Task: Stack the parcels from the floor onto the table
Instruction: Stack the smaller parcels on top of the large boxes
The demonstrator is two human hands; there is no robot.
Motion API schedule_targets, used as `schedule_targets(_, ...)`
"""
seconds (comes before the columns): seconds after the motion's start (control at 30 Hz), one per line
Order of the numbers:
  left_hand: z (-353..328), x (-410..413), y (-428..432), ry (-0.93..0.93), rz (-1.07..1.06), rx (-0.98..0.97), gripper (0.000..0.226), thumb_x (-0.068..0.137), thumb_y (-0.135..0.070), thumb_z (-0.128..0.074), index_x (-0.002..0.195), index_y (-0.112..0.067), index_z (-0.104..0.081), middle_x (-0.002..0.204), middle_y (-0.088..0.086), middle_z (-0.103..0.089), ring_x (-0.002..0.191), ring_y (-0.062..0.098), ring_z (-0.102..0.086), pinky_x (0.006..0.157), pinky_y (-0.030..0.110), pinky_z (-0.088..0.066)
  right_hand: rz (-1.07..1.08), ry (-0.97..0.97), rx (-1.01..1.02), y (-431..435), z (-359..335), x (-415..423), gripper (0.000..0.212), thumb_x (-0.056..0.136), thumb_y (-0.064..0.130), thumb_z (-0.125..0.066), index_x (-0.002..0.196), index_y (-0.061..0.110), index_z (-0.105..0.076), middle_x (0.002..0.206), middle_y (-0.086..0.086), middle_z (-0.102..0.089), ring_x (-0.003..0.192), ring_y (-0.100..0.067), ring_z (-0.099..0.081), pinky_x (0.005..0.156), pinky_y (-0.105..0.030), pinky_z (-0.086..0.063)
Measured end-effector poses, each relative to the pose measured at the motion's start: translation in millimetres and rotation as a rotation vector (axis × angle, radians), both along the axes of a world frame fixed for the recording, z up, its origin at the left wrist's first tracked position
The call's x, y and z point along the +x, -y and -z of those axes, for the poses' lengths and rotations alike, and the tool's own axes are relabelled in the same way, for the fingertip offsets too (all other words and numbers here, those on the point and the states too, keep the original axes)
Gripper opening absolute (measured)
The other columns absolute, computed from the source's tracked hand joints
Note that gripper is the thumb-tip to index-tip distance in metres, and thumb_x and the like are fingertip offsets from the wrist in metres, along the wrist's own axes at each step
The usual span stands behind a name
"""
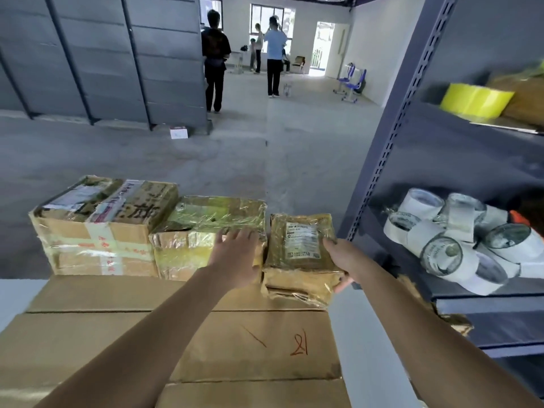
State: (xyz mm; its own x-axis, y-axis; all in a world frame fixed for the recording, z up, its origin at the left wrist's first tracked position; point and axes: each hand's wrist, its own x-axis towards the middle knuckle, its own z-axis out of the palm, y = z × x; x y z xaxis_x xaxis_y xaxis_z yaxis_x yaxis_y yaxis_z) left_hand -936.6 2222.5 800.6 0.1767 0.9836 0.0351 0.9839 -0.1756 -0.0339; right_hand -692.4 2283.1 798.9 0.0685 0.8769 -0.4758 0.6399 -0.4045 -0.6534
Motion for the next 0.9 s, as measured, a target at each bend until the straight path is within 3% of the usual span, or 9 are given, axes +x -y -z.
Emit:
schedule_targets(0.1,0.2,5.1,-0.8,-0.041,-0.022,-0.012,0.086,0.079,-0.058,-0.061,0.147,-0.023,-0.022,0.15,0.005,-0.029,0.139,0.028,-0.026,0.115,0.051,-0.017,-0.057,-0.018,0.013,-14.2,4.2,1.8,0.06,0.098,0.056,-0.03,0.147,0.022,-0.035,0.156,-0.01,-0.031,0.062,-0.031,-0.072,0.065,-0.045,-0.061)
schedule_targets(0.17,-1.1,9.0,-0.7,-0.054,-0.051,-0.036,0.095,0.074,-0.065,-0.063,0.149,-0.025,-0.019,0.149,0.006,-0.028,0.138,0.03,-0.027,0.113,0.052,-0.019,-0.08,-0.02,0.042,-18.4,6.0,2.9,0.058,0.099,0.054,-0.03,0.148,0.022,-0.034,0.152,-0.012,-0.037,0.07,-0.033,-0.072,0.06,-0.042,-0.061)
schedule_targets(0.23,-0.9,12.7,-0.2,-0.062,-0.074,-0.029,0.093,0.075,-0.068,-0.059,0.148,-0.025,-0.021,0.148,0.006,-0.03,0.136,0.031,-0.03,0.112,0.052,-0.021,-0.083,-0.019,0.059,-19.6,6.2,2.9,0.059,0.099,0.053,-0.03,0.149,0.022,-0.031,0.141,-0.016,-0.045,0.065,-0.031,-0.073,0.055,-0.038,-0.059)
schedule_targets(0.4,1.9,19.7,-1.1,-0.059,-0.124,0.039,0.072,0.084,-0.066,-0.05,0.141,-0.025,-0.032,0.14,0.006,-0.039,0.128,0.029,-0.039,0.108,0.052,-0.029,-0.136,-0.048,0.066,-19.5,5.9,6.8,0.061,0.096,0.056,-0.04,0.146,0.022,-0.038,0.138,-0.014,-0.049,0.061,-0.025,-0.073,0.073,-0.044,-0.059)
schedule_targets(0.53,3.2,25.3,-2.2,-0.068,-0.158,0.055,0.067,0.087,-0.065,-0.047,0.138,-0.023,-0.034,0.136,0.006,-0.041,0.124,0.03,-0.042,0.105,0.052,-0.033,-0.138,-0.096,0.14,-21.6,3.6,9.9,0.046,0.096,0.04,-0.048,0.138,0.019,-0.045,0.133,-0.016,-0.052,0.063,-0.023,-0.071,0.058,-0.041,-0.061)
schedule_targets(0.67,6.4,26.8,-4.6,-0.082,-0.169,0.076,0.067,0.087,-0.064,-0.047,0.137,-0.022,-0.034,0.135,0.006,-0.042,0.124,0.03,-0.042,0.104,0.053,-0.034,-0.179,0.0,0.178,-19.2,5.8,7.8,0.049,0.098,0.04,-0.042,0.141,0.017,-0.041,0.136,-0.011,-0.049,0.058,-0.022,-0.07,0.06,-0.039,-0.059)
schedule_targets(0.8,8.3,30.9,-6.3,-0.114,-0.194,0.087,0.065,0.086,-0.062,-0.051,0.134,-0.02,-0.036,0.132,0.006,-0.044,0.123,0.031,-0.045,0.103,0.054,-0.035,-0.223,0.076,0.217,-16.3,9.9,7.0,0.047,0.1,0.043,-0.034,0.138,0.017,-0.041,0.094,-0.018,-0.058,0.054,-0.018,-0.071,0.053,-0.028,-0.043)
schedule_targets(0.9,9.6,32.6,-7.6,-0.103,-0.214,0.094,0.063,0.087,-0.062,-0.049,0.133,-0.02,-0.038,0.131,0.005,-0.046,0.122,0.031,-0.045,0.103,0.054,-0.035,-0.189,0.084,0.288,-17.7,8.5,8.3,0.045,0.102,0.041,-0.035,0.14,0.019,-0.041,0.091,-0.019,-0.062,0.053,-0.017,-0.07,0.049,-0.026,-0.042)
